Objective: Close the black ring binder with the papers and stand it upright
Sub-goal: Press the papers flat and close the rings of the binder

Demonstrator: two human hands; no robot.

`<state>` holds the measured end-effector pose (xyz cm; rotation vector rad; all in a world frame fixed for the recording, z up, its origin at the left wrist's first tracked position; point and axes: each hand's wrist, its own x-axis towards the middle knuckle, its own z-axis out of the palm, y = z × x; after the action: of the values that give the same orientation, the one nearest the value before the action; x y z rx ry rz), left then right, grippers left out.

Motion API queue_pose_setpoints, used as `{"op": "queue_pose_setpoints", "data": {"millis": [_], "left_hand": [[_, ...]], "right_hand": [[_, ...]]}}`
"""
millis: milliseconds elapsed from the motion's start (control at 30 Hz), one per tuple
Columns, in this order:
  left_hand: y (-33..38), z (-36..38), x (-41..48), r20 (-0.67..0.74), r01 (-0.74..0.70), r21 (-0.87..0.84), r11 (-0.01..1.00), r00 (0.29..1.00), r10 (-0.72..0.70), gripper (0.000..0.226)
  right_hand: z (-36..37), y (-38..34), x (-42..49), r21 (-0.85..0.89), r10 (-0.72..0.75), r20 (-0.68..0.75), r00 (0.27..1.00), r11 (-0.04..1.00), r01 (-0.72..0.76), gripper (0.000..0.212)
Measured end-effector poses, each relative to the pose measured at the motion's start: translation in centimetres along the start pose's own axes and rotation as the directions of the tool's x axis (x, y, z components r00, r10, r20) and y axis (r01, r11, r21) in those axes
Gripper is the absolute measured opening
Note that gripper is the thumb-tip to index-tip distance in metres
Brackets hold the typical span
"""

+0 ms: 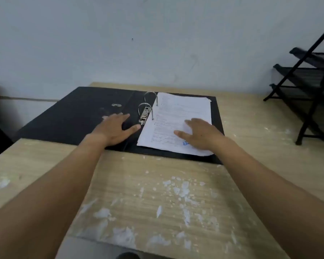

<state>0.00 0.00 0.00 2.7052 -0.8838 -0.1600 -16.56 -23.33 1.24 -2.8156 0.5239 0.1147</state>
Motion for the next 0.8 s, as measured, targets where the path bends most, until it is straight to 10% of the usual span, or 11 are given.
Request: {"op": "queue_pose_setpoints", "data": {"millis": [800], "left_hand": [[-0.2,3.1,2.3,0.025,-0.144,0.221,0.965,0.990,0.142,0.070]], "right_hand": [[4.8,0.0,-0.7,-0.103,0.122,-0.115,0.986,0.986,-0.134,0.083]]}}
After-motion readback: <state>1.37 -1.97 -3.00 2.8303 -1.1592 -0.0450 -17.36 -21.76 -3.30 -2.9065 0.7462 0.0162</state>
